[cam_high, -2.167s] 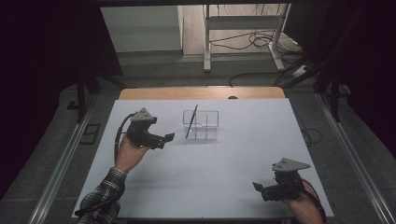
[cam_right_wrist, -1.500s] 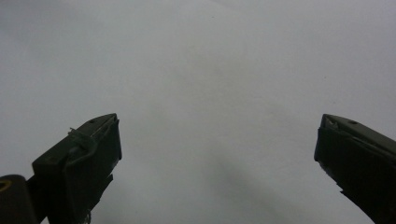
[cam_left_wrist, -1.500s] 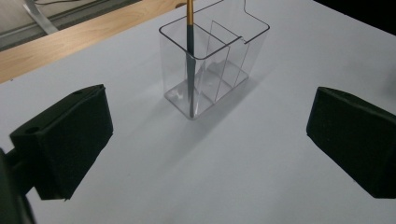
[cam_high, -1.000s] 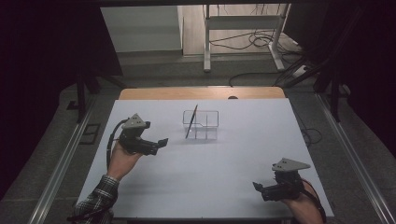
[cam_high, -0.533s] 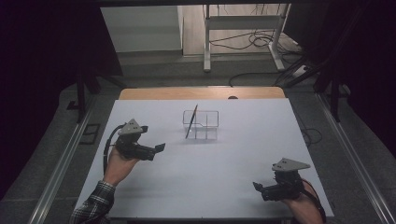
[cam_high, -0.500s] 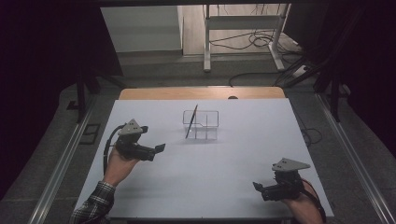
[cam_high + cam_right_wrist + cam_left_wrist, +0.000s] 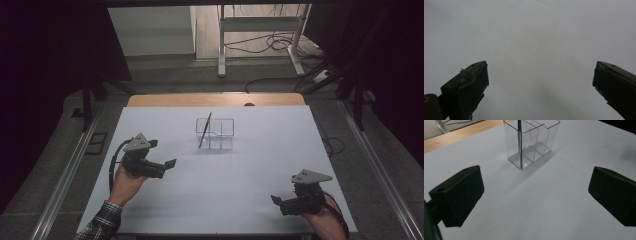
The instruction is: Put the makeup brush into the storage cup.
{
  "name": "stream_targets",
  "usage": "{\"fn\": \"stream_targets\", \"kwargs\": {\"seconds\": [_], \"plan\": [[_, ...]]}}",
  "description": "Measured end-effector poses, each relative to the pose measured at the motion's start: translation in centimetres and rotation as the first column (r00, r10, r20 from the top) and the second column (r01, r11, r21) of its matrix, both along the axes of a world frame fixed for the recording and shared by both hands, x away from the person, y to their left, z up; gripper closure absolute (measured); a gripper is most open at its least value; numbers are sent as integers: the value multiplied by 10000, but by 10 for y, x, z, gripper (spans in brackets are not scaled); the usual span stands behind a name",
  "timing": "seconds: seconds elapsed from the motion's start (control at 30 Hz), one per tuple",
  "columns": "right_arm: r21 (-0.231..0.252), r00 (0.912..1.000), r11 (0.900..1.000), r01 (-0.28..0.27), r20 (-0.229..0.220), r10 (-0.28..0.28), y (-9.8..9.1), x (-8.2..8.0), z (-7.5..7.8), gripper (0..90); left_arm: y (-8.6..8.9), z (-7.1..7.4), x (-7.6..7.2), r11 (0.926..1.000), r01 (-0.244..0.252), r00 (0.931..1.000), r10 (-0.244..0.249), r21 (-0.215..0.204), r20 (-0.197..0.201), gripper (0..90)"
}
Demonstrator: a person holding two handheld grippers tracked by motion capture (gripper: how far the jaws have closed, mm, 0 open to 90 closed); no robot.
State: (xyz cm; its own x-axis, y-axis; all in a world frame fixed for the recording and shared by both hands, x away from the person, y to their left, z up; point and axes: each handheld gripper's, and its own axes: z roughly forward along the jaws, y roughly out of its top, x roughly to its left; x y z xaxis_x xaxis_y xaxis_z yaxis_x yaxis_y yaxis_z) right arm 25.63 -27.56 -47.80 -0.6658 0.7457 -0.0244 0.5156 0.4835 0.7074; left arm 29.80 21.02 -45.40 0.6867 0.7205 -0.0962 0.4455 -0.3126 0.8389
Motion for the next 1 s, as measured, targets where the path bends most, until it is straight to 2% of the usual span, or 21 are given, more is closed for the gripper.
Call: {"fn": "stream_targets", "kwargs": {"seconds": [0.4,1.0], "plan": [[14,10000,10000,-13,21,13,0,0,0,5,5,-1,-11,9997,-211,9998,212,-148,29,11],[121,10000,9999,36,88,-37,0,-1,1,4,17,-10,-32,9979,-562,9983,556,-335,-197,16]]}}
